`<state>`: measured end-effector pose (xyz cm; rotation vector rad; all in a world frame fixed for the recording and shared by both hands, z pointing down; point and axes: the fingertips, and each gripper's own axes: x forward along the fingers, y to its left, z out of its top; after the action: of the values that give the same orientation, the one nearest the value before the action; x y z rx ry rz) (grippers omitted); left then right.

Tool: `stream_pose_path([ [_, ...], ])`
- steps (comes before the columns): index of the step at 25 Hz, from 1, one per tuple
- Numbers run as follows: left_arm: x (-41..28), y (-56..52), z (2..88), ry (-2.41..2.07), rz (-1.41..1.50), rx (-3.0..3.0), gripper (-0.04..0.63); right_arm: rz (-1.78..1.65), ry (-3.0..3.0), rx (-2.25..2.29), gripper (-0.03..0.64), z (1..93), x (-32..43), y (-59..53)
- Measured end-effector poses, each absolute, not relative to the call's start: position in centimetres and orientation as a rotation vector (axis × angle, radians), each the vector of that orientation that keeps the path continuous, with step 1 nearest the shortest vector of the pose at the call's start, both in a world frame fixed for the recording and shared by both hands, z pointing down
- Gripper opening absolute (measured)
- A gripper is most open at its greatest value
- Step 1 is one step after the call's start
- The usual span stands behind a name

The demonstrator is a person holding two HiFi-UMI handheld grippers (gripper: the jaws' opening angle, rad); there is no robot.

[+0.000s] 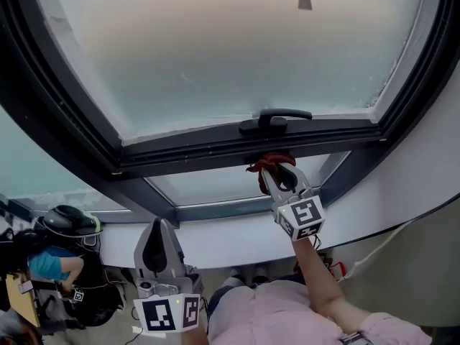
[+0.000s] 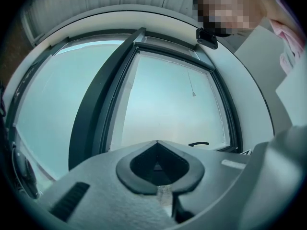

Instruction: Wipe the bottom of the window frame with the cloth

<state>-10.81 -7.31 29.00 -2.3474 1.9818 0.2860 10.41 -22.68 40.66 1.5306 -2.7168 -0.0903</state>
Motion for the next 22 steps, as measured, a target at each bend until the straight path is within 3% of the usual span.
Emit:
stream_pose_path([
  [22, -9.8, -9.0, 30.1, 1.967, 0.267, -2.400, -0.006, -0.158, -2.668, 1.552, 0.077, 40.7, 9.4, -24.6],
])
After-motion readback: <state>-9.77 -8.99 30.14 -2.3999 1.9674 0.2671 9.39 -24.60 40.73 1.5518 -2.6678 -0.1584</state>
